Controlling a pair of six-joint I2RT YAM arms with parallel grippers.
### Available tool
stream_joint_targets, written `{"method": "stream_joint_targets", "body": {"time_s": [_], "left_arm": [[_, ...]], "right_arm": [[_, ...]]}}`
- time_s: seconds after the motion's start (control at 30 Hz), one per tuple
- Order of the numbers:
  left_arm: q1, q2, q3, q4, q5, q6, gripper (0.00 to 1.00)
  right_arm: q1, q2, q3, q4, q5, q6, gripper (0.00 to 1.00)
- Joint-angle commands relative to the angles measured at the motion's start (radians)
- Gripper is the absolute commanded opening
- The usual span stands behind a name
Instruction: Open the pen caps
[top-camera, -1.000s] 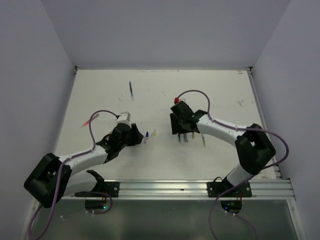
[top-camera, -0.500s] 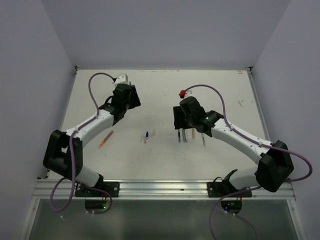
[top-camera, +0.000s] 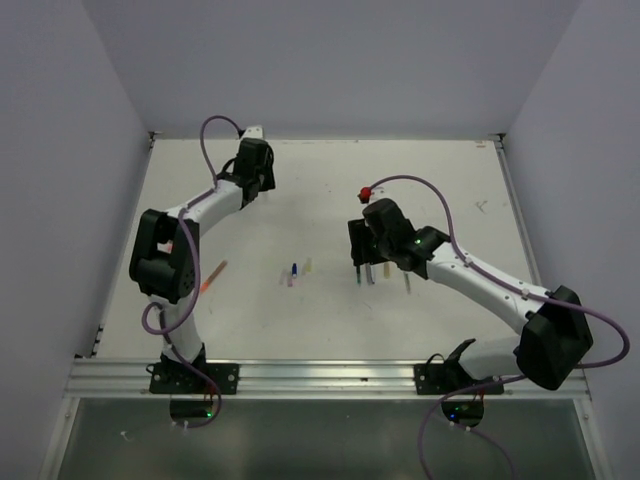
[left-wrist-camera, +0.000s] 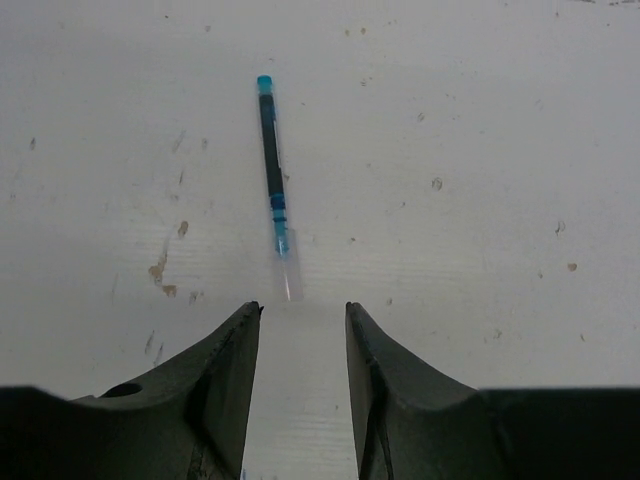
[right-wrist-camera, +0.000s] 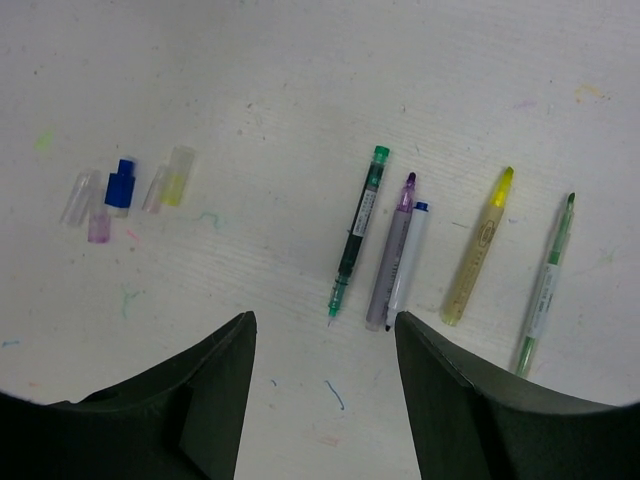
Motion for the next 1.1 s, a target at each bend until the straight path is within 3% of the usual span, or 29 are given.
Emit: {"method": "stream_joint_targets", "body": {"time_s": [0.0,0.33,0.7,0.9,0.93,1.07], "left_arm": [[0.026,0.067,0.076,-0.001,0.007,0.050,0.42],[0.031,0.199,0.123,0.047,0.018,0.084,0.47],[0.031,0.282,0.144,0.033,-0.002,0.089,0.45],[0.031,0.307,0.150,0.024,-0.016,0.101,0.31],[0.031,0.311,0.149,0.024,-0.016,0.101,0.22],[0.031,0.311,0.135,0.013,-0.010,0.092,0.00]], "right_arm": [[-0.004,-0.057,-0.007,0.016,-0.006,-0.033,0.62],[-0.004,-0.117,0.010,-0.004,-0.003,-0.038,0.64],[-0.004,-0.166,-0.013,-0.012,0.003,-0.028,0.67],[-0.004,-0.157,-0.014,-0.007,-0.005,-0.025,0.67],[-0.004,-0.157,-0.014,-0.007,-0.006,-0.025,0.67],[-0.004,-0.143,-0.002,-0.018,-0.013,-0.019,0.67]]}}
